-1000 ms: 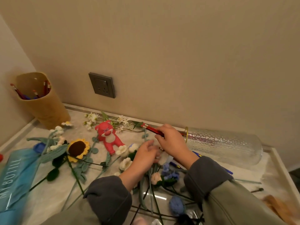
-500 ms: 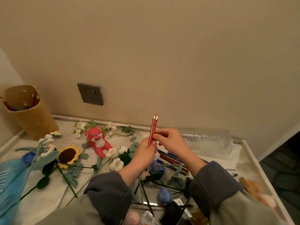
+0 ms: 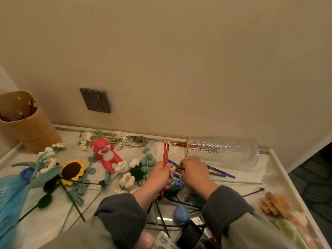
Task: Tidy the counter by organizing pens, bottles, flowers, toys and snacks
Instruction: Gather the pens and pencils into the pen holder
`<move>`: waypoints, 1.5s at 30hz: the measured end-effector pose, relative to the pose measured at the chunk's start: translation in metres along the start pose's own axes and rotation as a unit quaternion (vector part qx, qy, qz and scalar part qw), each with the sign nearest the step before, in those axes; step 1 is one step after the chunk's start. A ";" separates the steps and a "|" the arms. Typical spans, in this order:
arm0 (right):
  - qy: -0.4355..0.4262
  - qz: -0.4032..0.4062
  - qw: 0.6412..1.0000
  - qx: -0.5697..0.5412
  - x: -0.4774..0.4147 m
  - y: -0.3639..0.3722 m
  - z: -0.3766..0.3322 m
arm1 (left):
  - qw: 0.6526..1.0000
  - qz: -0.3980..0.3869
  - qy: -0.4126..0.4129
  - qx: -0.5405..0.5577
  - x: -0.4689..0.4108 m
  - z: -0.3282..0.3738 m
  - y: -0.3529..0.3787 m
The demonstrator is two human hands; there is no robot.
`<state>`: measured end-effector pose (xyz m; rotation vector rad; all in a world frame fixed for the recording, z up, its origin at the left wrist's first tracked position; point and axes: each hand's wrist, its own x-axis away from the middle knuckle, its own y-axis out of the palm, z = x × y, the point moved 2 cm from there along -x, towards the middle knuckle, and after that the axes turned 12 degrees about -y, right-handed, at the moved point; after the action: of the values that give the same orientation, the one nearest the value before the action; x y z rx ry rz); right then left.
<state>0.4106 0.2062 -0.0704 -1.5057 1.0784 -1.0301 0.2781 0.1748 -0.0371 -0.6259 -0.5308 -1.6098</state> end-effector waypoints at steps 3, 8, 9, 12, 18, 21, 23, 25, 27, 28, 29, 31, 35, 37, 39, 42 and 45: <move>0.008 0.003 0.999 -0.031 -0.004 0.003 0.001 | 1.000 0.002 -0.007 0.009 -0.005 -0.001 0.000; 0.037 0.011 0.995 -0.088 -0.006 0.007 0.005 | 1.000 -0.002 -0.008 0.020 -0.008 -0.001 0.001; 0.038 0.013 0.995 -0.095 -0.006 0.008 0.005 | 1.000 -0.002 -0.008 0.020 -0.008 -0.001 0.001; 0.021 0.020 0.993 -0.110 -0.005 0.009 0.005 | 1.000 -0.003 -0.007 0.019 -0.008 -0.002 0.000; -0.007 0.141 0.967 -0.211 -0.002 -0.011 -0.006 | 0.999 -0.009 0.005 0.044 -0.001 -0.001 -0.002; -0.021 0.194 0.932 -0.307 -0.003 -0.035 -0.022 | 0.998 0.009 0.032 0.051 0.006 0.005 -0.005; -0.026 0.217 0.905 -0.366 -0.005 -0.055 -0.036 | 0.997 0.019 0.061 0.050 0.012 0.013 -0.010; -0.031 0.228 0.880 -0.416 -0.008 -0.074 -0.052 | 0.993 0.035 0.102 0.038 0.020 0.024 -0.016; -0.042 0.233 0.853 -0.465 -0.011 -0.091 -0.072 | 0.988 0.052 0.142 0.043 0.029 0.034 -0.024; -0.050 0.233 0.838 -0.491 -0.011 -0.098 -0.082 | 0.984 0.057 0.159 0.056 0.034 0.039 -0.029; -0.058 0.230 0.824 -0.514 -0.012 -0.104 -0.093 | 0.980 0.060 0.175 0.070 0.038 0.044 -0.036; -0.064 0.215 0.801 -0.555 -0.015 -0.113 -0.113 | 0.974 0.060 0.197 0.099 0.048 0.051 -0.048; -0.070 0.201 0.787 -0.579 -0.024 -0.128 -0.155 | 0.962 0.063 0.232 0.127 0.065 0.060 -0.078; -0.087 0.191 0.782 -0.586 -0.026 -0.132 -0.175 | 0.958 0.079 0.248 0.123 0.071 0.061 -0.096; -0.101 0.168 0.779 -0.595 -0.030 -0.134 -0.196 | 0.953 0.096 0.257 0.126 0.074 0.059 -0.116; -0.119 0.142 0.787 -0.589 -0.036 -0.134 -0.227 | 0.950 0.118 0.254 0.141 0.078 0.056 -0.144; -0.134 0.131 0.791 -0.582 -0.042 -0.132 -0.256 | 0.948 0.144 0.248 0.140 0.080 0.053 -0.174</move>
<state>0.1726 0.2048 0.0970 -2.2329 1.7714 0.2032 0.1039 0.1720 0.0581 -0.0657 -0.2676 -1.3156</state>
